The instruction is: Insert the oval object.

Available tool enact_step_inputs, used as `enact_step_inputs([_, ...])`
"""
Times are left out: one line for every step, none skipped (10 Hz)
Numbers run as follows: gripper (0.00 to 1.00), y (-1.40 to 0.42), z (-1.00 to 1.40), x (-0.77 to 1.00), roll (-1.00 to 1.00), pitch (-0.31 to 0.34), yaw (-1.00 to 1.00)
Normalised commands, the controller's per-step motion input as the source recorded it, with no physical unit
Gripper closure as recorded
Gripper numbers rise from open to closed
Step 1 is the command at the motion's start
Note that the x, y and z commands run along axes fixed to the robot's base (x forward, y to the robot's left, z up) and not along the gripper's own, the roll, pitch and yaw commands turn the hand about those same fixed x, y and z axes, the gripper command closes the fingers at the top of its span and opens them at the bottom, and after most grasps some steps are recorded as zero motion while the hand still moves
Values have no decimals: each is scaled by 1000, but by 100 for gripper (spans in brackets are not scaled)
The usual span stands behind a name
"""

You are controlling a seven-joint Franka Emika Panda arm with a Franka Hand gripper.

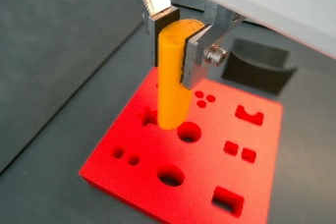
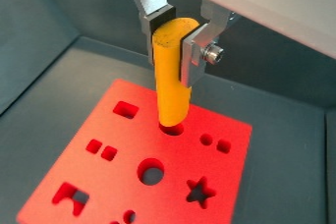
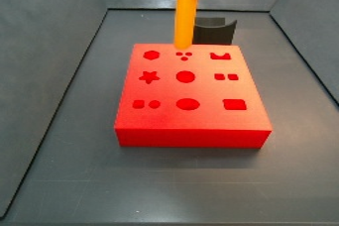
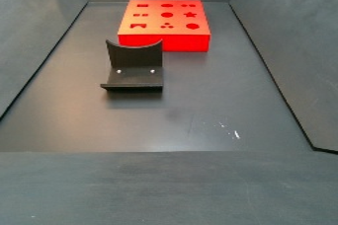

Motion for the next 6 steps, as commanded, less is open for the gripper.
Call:
enact_step_inputs([100, -294, -243, 0, 93, 0, -866])
enact_step_inputs([100, -303, -194, 0, 0, 0, -914])
enact_step_inputs([100, -220, -180, 0, 0, -26, -951])
enact_step_inputs([100, -94, -229, 0, -16, -34, -1000])
enact_step_inputs([100, 0, -251, 0, -53, -46, -1000])
enact_step_inputs([100, 0, -240, 0, -59, -54, -1000])
